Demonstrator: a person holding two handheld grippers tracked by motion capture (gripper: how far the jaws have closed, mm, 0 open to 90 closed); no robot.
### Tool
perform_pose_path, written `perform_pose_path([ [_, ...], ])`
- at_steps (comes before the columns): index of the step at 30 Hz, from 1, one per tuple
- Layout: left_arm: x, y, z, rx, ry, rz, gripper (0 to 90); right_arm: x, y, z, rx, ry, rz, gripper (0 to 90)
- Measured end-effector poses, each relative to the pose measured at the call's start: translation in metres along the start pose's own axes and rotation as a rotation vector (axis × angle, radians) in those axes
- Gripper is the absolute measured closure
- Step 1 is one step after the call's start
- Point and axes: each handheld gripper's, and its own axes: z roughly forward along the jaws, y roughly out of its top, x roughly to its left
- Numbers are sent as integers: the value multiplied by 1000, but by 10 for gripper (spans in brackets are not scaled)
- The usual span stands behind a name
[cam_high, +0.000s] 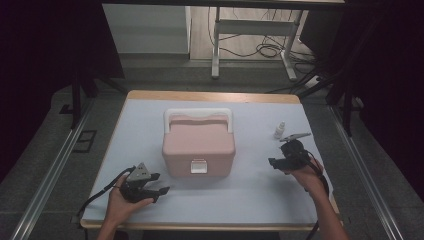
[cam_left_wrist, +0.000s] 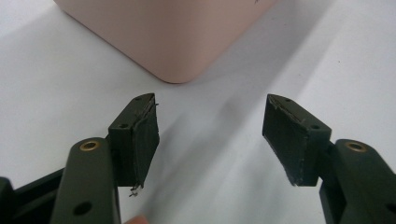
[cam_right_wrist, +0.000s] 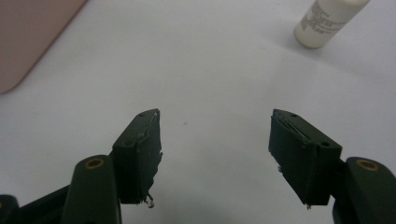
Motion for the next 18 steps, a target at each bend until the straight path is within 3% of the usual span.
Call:
perform_pose_path([
  [10, -3, 0, 6, 8, -28, 1, 361, -25, 50, 17, 116, -26, 67, 337],
  [18, -4, 1, 7, 16, -35, 13, 361, -48, 82, 27, 181, -96, 131, 348],
])
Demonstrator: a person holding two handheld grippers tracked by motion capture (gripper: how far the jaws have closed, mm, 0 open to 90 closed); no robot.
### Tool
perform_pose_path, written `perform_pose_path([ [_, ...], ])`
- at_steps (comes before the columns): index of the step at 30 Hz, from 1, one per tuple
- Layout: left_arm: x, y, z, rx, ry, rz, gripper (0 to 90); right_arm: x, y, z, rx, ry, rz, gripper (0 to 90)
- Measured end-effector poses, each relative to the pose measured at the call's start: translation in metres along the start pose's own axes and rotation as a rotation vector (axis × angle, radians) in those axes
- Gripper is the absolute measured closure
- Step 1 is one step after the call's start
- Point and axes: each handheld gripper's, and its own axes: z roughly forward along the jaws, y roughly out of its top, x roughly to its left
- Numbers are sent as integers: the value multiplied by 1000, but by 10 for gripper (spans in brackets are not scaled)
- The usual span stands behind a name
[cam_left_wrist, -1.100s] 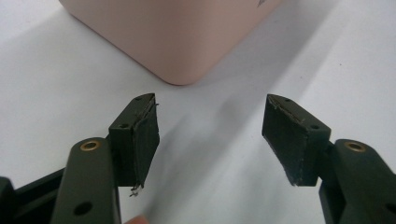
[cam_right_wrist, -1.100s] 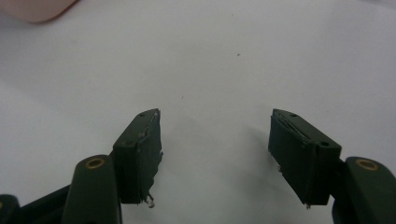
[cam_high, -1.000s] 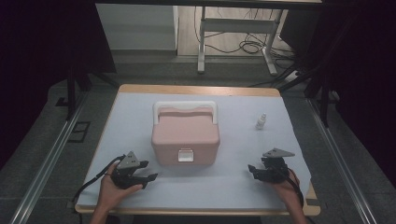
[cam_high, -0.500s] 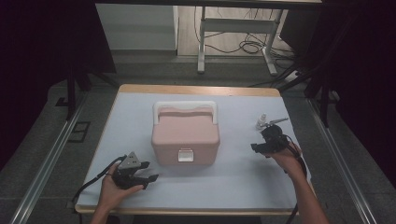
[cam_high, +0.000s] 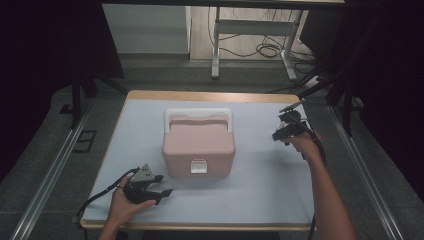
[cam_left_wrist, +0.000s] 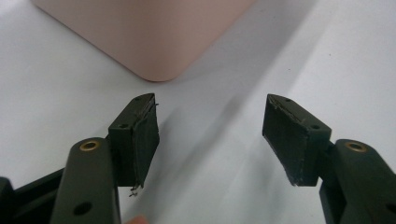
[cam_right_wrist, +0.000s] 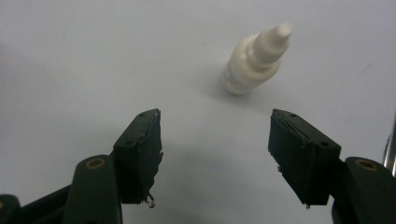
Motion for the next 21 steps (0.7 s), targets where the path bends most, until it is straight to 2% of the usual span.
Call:
perform_pose_path([
  [10, 0, 0, -2, -4, 3, 3, 362, -18, 30, 26, 34, -18, 93, 376],
  [15, 1, 1, -3, -10, -2, 6, 364, -31, 32, 42, 46, 12, 134, 396],
  [18, 1, 1, -4, -10, 1, 9, 365, -33, 34, 48, 37, 25, 152, 433],
  [21, 1, 1, -3, -7, 0, 11, 364, -31, 35, 53, 44, 37, 146, 520],
])
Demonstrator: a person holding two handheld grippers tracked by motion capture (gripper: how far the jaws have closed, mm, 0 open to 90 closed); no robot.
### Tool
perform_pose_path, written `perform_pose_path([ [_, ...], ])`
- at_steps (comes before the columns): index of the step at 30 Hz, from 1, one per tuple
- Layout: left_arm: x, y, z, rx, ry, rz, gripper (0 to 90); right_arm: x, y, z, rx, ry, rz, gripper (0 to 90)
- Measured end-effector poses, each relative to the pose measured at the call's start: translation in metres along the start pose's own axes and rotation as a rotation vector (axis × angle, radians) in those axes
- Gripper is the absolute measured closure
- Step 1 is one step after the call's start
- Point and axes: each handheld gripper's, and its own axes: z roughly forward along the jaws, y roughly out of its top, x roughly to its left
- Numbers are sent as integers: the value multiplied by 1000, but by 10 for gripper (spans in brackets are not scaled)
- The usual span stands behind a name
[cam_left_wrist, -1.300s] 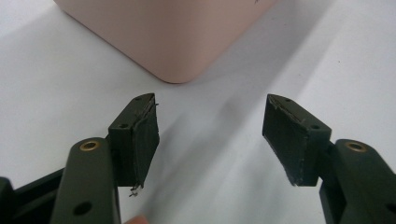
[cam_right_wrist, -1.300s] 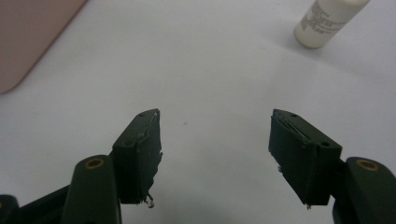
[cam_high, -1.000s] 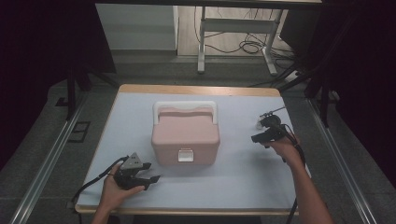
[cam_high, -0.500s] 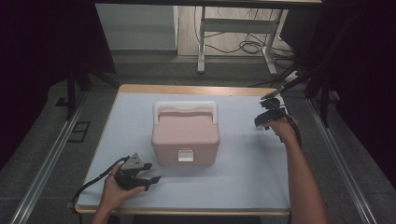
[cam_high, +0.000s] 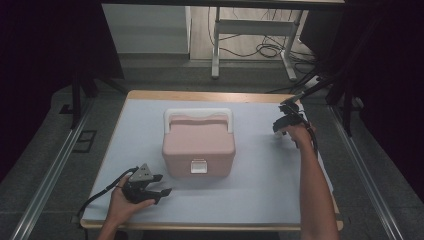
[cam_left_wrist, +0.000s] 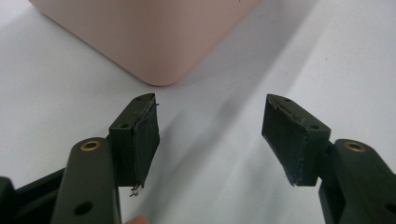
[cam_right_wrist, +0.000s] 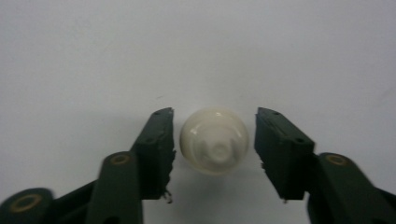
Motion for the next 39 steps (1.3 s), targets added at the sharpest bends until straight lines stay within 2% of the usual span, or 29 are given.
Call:
perform_pose_path([
  [3, 0, 0, 0, 2, -2, 0, 368, 3, 0, 4, 16, -19, -26, 590],
  [6, -1, 0, 0, 4, -3, 2, 379, 2, 0, 4, 18, -17, -27, 598],
  [10, 0, 0, 0, 4, 1, 1, 380, 3, -3, 0, 29, 3, -63, 600],
  [16, 0, 0, 1, 13, 10, 1, 380, 14, -13, -21, 23, 33, -179, 601],
  [20, -1, 0, -1, 8, 14, -6, 380, 23, -26, -33, 3, 74, -228, 600],
  [23, -1, 1, -5, -26, -12, -23, 380, 32, -36, -41, 1, 85, -273, 600],
  [29, -3, 3, -8, -26, 9, -21, 380, 58, -61, -52, -1, 125, -387, 600],
  [33, -3, 3, -7, -24, 10, -21, 380, 76, -80, -53, 18, 149, -456, 600],
  [36, -3, 3, -6, -21, 12, -21, 380, 86, -90, -50, 54, 131, -520, 600],
  [39, -2, 3, -5, -18, 13, -21, 380, 92, -98, -47, 71, 142, -541, 599],
])
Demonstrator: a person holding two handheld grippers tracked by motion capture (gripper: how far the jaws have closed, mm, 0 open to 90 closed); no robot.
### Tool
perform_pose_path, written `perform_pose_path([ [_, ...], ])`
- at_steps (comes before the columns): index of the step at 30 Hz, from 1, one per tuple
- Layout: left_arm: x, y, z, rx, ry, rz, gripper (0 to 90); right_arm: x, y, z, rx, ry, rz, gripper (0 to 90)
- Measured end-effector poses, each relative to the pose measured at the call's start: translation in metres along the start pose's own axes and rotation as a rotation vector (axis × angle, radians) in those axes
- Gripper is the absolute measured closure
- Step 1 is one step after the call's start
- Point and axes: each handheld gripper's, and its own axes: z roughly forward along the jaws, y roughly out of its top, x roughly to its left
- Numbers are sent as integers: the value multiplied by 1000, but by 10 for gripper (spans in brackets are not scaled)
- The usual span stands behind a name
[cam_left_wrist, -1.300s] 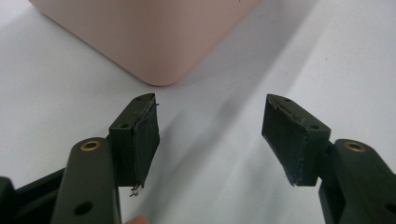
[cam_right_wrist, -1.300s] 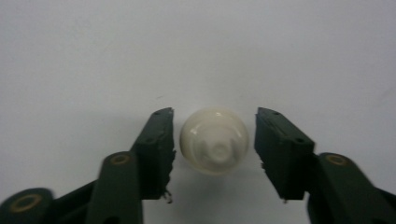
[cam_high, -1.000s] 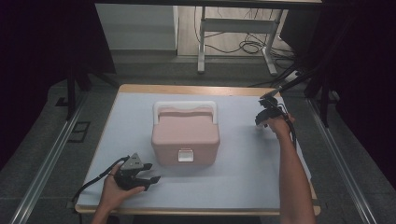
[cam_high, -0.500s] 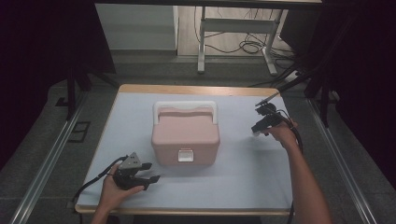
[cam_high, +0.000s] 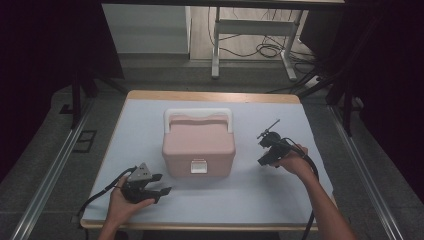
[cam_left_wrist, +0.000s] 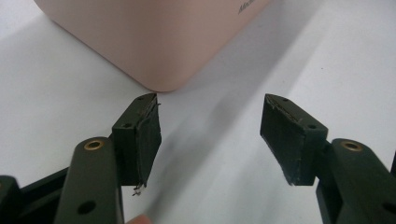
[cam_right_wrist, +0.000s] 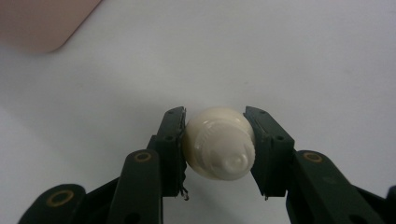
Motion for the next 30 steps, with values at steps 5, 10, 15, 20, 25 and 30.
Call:
perform_pose_path([
  [5, 0, 0, 0, 5, 4, 2, 378, 5, -3, 10, 13, -12, -15, 598],
  [10, 0, -1, 1, 4, 5, 3, 377, 4, -5, 7, 2, -12, -11, 539],
  [15, 0, 0, 0, 4, 2, 0, 376, 3, -7, -15, -93, -17, 18, 473],
  [20, -1, 1, -1, -6, -5, -7, 376, 5, -12, -38, -186, -27, 27, 453],
  [25, -1, 1, -1, -11, -4, -10, 376, 12, -16, -61, -302, -40, 23, 456],
  [30, -2, 1, 0, -7, 3, -3, 376, 27, -23, -69, -410, 41, 15, 528],
])
